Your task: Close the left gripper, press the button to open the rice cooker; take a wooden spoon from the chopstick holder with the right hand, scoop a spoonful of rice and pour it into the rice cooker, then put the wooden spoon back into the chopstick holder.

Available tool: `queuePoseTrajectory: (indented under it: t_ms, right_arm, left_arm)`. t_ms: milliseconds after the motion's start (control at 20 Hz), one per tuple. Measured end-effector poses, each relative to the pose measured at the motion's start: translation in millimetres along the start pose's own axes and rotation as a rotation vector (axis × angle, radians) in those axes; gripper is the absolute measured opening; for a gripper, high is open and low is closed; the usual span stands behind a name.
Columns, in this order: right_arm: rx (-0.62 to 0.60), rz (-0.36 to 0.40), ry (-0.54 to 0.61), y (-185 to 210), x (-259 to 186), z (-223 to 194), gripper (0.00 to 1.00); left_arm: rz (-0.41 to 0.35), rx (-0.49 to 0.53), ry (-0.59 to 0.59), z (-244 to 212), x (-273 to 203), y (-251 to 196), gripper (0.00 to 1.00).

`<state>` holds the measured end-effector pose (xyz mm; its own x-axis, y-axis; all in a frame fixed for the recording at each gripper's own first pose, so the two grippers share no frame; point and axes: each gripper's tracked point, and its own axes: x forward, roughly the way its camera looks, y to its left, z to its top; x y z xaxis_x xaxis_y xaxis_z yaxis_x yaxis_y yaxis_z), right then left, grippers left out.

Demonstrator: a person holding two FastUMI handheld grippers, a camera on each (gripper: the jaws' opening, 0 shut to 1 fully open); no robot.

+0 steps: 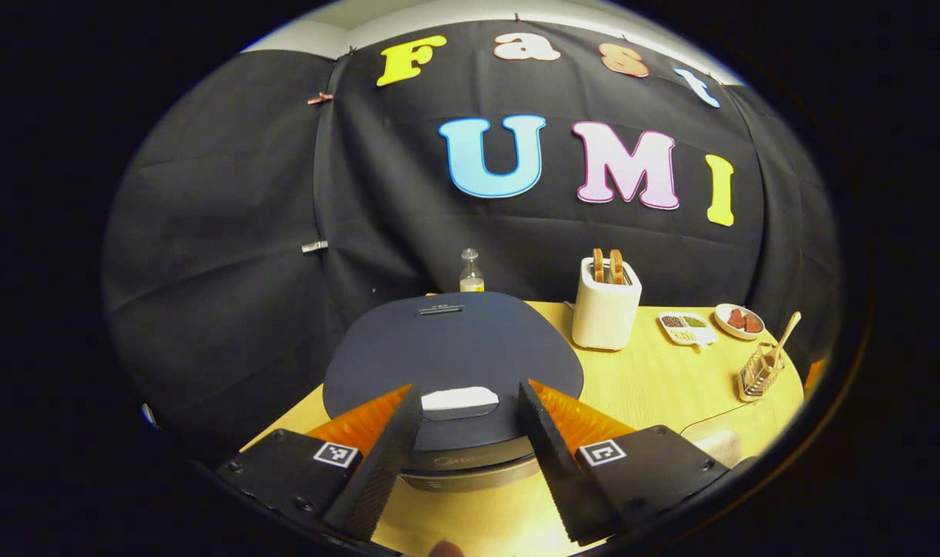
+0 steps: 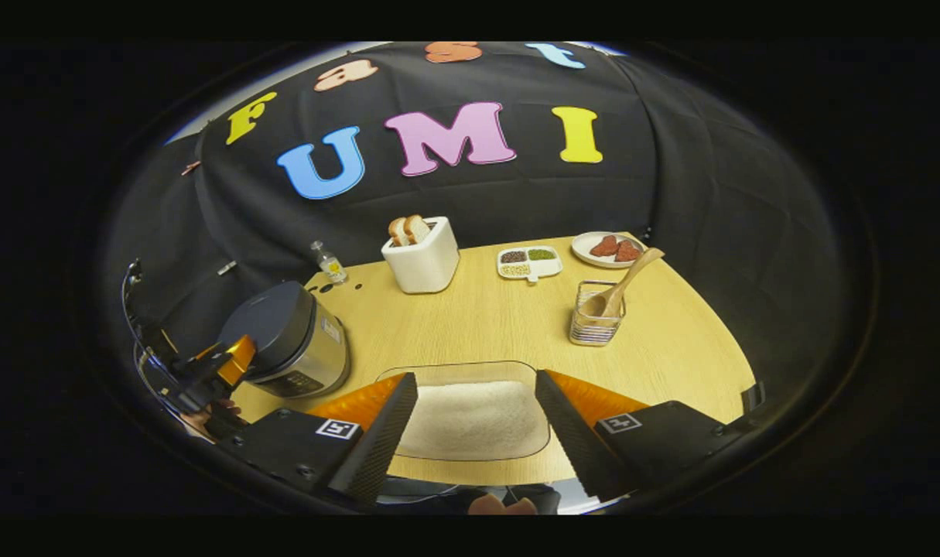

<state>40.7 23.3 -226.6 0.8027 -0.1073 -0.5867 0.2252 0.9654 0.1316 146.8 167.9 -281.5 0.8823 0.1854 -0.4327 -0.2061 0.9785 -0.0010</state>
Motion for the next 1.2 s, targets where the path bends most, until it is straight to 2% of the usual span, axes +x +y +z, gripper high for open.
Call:
queuePoseTrajectory:
  t_ms: [100, 350, 500, 650, 800, 1050, 1100, 1150, 1200]
  right_arm:
    - [0.005, 0.002, 0.008, 3, 1, -2, 0.96]
    - [0.008, 0.011, 0.006, 8, 1, -2, 0.96]
    - [0.012, 0.011, -0.014, 7, -2, 6, 0.96]
    - [0.038, 0.015, -0.036, 5, -8, 14, 0.96]
    - [0.056, 0.018, -0.063, 5, -15, 22, 0.96]
    - [0.082, 0.035, -0.149, 4, -38, 54, 0.96]
    - [0.087, 0.035, -0.169, 1, -44, 63, 0.96]
    - [0.089, 0.035, -0.194, -1, -51, 72, 0.96]
    - [0.082, 0.034, -0.220, -5, -59, 81, 0.96]
  left_arm:
    - [-0.006, -0.053, 0.005, -6, 2, 1, 0.90]
    - [0.001, -0.013, -0.029, -5, 1, -1, 0.90]
    - [-0.022, -0.023, 0.005, -3, 1, -1, 0.90]
    - [-0.098, -0.087, 0.047, 5, -9, -4, 0.89]
    - [-0.135, -0.168, 0.060, 19, -30, -9, 0.89]
    - [-0.268, -0.177, 0.034, 50, -71, -48, 0.90]
    - [-0.292, -0.176, 0.025, 57, -79, -56, 0.85]
    - [-0.313, -0.176, 0.014, 66, -87, -64, 0.90]
    - [-0.331, -0.176, 0.004, 74, -93, -72, 0.90]
